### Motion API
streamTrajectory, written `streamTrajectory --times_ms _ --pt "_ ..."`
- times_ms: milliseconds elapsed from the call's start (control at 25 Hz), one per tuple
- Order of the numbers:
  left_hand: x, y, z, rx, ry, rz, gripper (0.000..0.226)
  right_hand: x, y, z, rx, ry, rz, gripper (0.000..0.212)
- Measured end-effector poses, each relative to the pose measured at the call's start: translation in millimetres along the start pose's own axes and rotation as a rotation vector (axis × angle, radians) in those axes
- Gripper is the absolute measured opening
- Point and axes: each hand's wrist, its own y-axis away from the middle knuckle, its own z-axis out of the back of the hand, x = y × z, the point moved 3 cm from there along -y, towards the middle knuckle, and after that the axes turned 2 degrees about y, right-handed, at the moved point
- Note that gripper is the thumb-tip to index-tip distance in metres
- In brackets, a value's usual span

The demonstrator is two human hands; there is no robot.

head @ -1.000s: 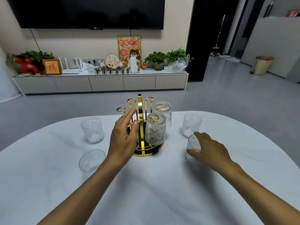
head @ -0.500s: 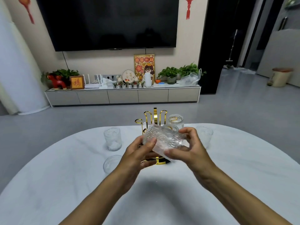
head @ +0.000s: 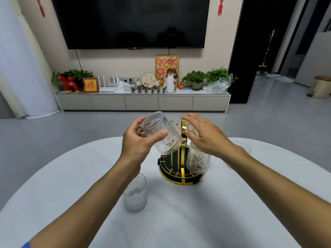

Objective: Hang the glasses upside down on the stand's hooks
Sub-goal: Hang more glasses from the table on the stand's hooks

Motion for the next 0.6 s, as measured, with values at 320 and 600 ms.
streamTrajectory --times_ms 320,600 --pt "39 -25 -15 0.103 -0.438 -0.176 0.082 -23 -15 -29 0.026 0.113 0.027 0.049" --pt "74 -18 -23 0.170 -0.614 -0.130 0.086 -26 -11 -30 0.039 0.122 0.019 0.052"
